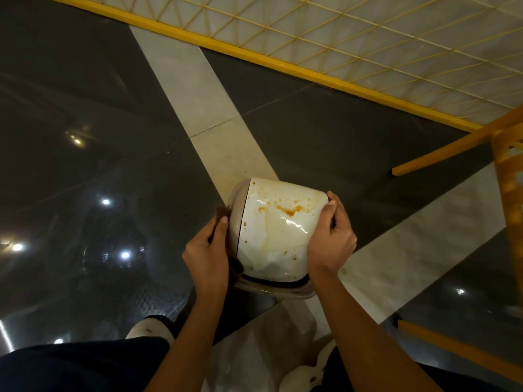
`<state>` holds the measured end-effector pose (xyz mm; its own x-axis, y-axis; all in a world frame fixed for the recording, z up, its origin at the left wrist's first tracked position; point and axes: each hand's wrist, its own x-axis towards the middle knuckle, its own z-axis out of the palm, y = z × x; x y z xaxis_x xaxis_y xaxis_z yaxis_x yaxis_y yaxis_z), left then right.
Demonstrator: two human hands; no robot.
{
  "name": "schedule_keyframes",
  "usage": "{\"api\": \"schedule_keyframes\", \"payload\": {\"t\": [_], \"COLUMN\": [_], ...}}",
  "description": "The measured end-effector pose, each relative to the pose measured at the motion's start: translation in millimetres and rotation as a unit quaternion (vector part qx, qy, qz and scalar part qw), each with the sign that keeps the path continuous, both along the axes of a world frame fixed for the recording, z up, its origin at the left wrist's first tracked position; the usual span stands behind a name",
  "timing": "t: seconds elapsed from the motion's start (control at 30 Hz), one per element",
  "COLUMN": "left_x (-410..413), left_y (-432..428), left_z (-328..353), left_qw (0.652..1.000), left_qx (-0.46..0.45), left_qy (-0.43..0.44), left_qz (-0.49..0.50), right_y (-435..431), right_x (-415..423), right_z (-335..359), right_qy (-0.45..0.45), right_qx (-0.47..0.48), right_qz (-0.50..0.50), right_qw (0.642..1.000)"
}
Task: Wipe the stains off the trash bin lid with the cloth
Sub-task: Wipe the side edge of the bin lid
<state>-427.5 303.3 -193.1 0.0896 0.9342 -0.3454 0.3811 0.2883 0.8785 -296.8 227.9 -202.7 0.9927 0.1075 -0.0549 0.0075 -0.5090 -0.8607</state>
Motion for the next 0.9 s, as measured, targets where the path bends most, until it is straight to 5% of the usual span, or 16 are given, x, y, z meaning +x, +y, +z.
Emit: {"api": "schedule_keyframes", "payload": {"t": [0.67, 0.9], "left_x": [-14, -22], "left_y": [-43, -57], "left_z": [-12, -22], "left_qw": [0.994, 0.998], "left_qx": [0.108, 0.066], "left_qy": [-0.005, -0.015], "left_qz": [-0.037, 0.017], "right_y": [0, -1], "right_x": [0, 1], "right_z": [0, 0], "right_qy": [0.003, 0.006], "right_qx": [-0.008, -0.011], "right_qz": [-0.001, 0.007], "right_qw": [1.0, 1.0]}}
